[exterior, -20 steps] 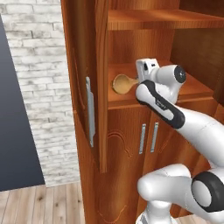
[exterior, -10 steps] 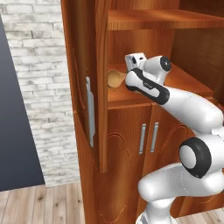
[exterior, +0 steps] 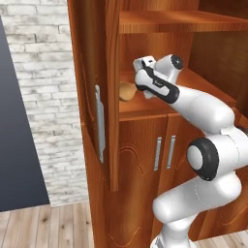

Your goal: Organize the utensils by type. Pick up the wooden spoons from the counter and place them in the open cabinet. Then pick up the metallic utensils from the counter and place them in the open drawer.

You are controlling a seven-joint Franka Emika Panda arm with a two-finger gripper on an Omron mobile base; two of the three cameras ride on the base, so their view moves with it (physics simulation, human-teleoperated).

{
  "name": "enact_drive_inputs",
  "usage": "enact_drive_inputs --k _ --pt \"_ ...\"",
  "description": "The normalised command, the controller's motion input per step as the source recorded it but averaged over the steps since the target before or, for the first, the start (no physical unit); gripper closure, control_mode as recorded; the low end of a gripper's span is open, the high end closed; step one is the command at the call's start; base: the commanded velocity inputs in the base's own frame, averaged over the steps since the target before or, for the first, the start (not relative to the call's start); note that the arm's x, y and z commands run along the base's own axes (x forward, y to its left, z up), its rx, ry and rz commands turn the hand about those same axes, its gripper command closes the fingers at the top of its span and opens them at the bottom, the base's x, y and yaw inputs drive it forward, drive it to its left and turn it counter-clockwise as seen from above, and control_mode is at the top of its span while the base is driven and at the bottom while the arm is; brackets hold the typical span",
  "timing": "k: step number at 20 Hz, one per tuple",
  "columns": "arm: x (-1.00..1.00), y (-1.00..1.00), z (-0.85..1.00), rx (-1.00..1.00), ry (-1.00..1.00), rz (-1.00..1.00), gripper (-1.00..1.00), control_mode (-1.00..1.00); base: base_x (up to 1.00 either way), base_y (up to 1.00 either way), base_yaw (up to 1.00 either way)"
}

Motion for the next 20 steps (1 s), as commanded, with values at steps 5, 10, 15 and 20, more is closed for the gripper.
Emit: enact_drive_inputs --k 5,10,15,20 --pt "0.10 0.00 -0.46 -0.02 0.29 0.01 -1.00 -1.00 0.00 0.00 0.00" --pt "0.00 0.00 -0.24 0.01 0.06 0.00 -1.00 -1.00 0.00 0.00 0.00" --pt "-0.01 0.05 -0.24 0.08 0.00 -0.09 -1.00 -1.00 0.00 0.00 0.00" --pt "-0.14 0.07 -0.20 0.13 0.00 -0.22 -1.00 -1.00 0.00 0.00 0.00"
